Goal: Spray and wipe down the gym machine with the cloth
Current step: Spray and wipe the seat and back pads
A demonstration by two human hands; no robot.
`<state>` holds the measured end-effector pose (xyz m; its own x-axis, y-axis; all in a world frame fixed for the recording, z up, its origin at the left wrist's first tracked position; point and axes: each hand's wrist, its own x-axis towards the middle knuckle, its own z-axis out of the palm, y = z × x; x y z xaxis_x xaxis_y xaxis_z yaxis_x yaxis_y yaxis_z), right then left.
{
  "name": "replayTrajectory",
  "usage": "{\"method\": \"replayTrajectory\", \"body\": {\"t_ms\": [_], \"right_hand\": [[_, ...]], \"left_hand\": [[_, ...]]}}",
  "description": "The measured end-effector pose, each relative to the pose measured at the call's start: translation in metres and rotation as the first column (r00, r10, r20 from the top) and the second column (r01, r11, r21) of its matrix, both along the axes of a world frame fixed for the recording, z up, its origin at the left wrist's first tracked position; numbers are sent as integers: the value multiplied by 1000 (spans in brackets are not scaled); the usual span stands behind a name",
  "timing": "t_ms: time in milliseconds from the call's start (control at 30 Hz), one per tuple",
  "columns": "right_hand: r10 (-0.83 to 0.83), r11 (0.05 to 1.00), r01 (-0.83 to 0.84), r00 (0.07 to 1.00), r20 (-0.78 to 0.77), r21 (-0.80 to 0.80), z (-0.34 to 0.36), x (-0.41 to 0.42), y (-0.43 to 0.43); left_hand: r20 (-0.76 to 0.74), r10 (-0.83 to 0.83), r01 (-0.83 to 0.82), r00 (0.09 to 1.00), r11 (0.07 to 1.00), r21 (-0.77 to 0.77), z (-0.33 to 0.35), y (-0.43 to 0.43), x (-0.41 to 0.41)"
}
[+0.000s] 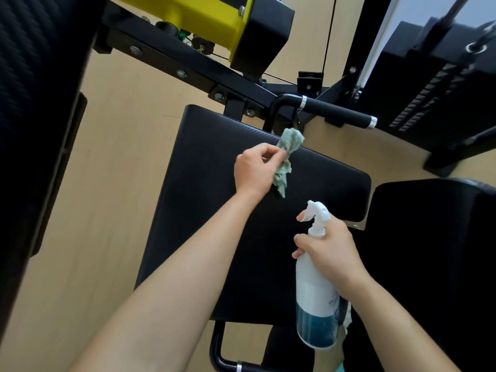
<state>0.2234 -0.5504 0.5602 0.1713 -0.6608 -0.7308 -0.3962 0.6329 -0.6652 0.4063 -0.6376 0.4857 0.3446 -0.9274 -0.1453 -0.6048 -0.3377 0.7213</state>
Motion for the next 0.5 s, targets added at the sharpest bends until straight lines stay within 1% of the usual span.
{"method": "replayTrajectory", "body": {"t_ms": [33,67,100,167,267,333,400,500], "right_hand": [[-6,1000,6,1000,6,-6,0,-1,-1],[-14,1000,14,1000,12,-16,0,-1,-3],[-19,999,20,1000,19,-28,1,-3,-3],[-17,999,18,999,28,-42,4,-6,-6],[-12,1000,15,995,101,-25,5,-10,-12],[30,999,-25,986,163,-33,8,-11,-15],[78,996,-68,971,226,-53,11,-11,-17],[128,991,-114,945,301,-63,16,-4,-18]], "left_hand": [[-197,77,-66,977,996,61,9,-3,0],[-341,129,-96,931,989,112,17,-3,-1],[-436,162,-103,885,982,156,25,1,-2],[-550,216,-100,807,967,233,35,16,-3],[-668,348,-114,658,923,368,40,42,-2],[-709,425,-124,563,892,435,43,57,-2],[-725,463,-151,511,878,454,47,72,-7],[-732,491,-219,473,870,442,52,88,-15]]}}
